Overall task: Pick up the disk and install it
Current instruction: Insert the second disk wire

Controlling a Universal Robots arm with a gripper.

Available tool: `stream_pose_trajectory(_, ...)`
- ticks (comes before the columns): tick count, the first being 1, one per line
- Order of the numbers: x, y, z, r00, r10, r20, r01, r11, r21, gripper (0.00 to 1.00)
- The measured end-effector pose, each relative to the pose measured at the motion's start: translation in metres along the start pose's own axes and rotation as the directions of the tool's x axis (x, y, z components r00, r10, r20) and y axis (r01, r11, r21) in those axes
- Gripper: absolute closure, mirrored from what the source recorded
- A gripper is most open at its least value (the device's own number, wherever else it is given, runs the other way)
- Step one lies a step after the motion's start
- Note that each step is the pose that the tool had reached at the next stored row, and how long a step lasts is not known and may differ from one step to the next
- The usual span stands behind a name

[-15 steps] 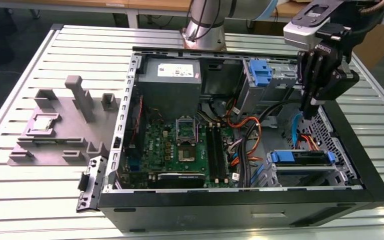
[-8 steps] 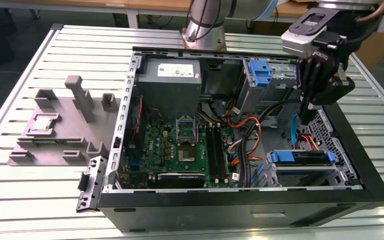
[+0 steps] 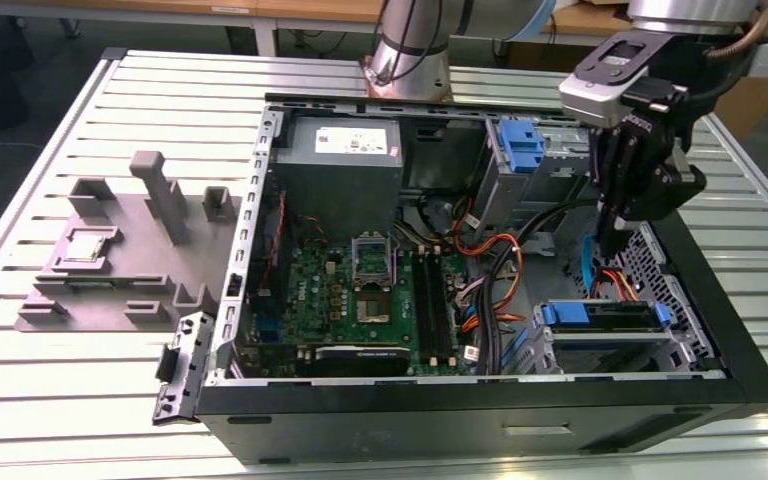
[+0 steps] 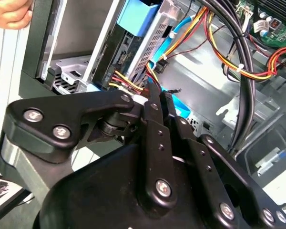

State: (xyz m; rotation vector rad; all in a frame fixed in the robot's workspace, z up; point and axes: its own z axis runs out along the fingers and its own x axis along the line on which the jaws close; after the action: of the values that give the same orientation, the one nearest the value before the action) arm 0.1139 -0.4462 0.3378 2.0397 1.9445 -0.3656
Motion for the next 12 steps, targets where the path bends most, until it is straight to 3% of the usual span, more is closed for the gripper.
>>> stream_pose_trajectory(1,0.0,0.0,0.0009,1.0,0.0,0.0026,0.0,1.0,-0.0001,0.83)
stream_pose_trajectory(2,0.0,0.0,0.0019,1.0,0.0,0.0052,0.0,1.0,-0.0002,0.76)
stream_pose_trajectory(7,-0.0018,0.0,0.006,0.9999,0.0,0.0168,0.0,1.0,-0.0009,0.78)
stream_pose_trajectory(8,-0.003,-0.0001,0.0065,0.9998,0.0,0.0177,0.001,1.0,-0.0011,0.78)
stream_pose_trajectory(9,-0.0046,-0.0005,0.0071,0.9998,-0.001,0.0178,0.001,1.0,-0.0015,0.84)
stream_pose_trajectory(12,-0.0096,-0.0036,0.0092,0.9998,-0.004,0.0176,0.004,1.0,-0.0039,0.84)
